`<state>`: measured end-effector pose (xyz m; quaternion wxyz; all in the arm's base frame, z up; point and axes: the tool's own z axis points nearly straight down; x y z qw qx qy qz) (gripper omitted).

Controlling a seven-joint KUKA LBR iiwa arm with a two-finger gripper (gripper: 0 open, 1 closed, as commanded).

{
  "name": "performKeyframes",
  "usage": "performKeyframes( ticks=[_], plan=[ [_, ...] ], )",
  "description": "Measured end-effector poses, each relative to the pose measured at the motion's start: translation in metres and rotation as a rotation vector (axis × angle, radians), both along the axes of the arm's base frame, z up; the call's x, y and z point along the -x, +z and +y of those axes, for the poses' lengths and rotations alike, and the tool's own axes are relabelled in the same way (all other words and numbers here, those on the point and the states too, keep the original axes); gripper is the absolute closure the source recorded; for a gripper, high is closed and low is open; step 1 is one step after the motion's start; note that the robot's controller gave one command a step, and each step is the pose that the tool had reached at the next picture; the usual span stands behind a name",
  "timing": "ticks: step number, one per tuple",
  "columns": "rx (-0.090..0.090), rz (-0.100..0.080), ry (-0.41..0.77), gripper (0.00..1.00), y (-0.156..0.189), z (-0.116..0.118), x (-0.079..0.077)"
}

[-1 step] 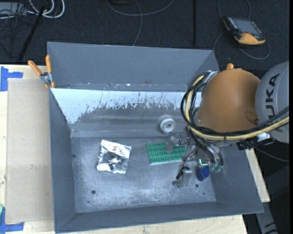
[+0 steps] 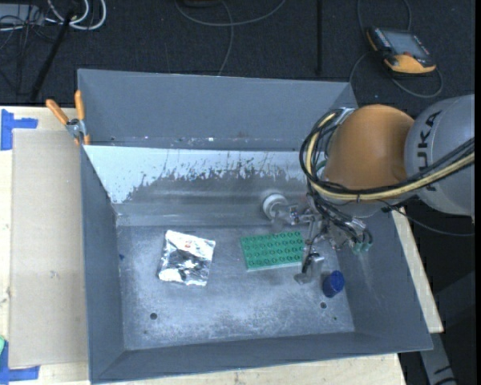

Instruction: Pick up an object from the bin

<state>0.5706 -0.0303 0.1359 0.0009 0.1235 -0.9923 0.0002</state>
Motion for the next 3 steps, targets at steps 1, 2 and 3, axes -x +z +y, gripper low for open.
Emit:
performKeyframes(
  ticks=[1,2,3],
  plan=[
    [0.0,0.003,-0.435,0.0,-0.069,0.008,-0.021],
    [0.0,-0.001,-0.433,1.0,-0.066,0.008,-0.023],
    [-0.003,-0.007,-0.506,1.0,0.033,0.033,0.009]
  ],
)
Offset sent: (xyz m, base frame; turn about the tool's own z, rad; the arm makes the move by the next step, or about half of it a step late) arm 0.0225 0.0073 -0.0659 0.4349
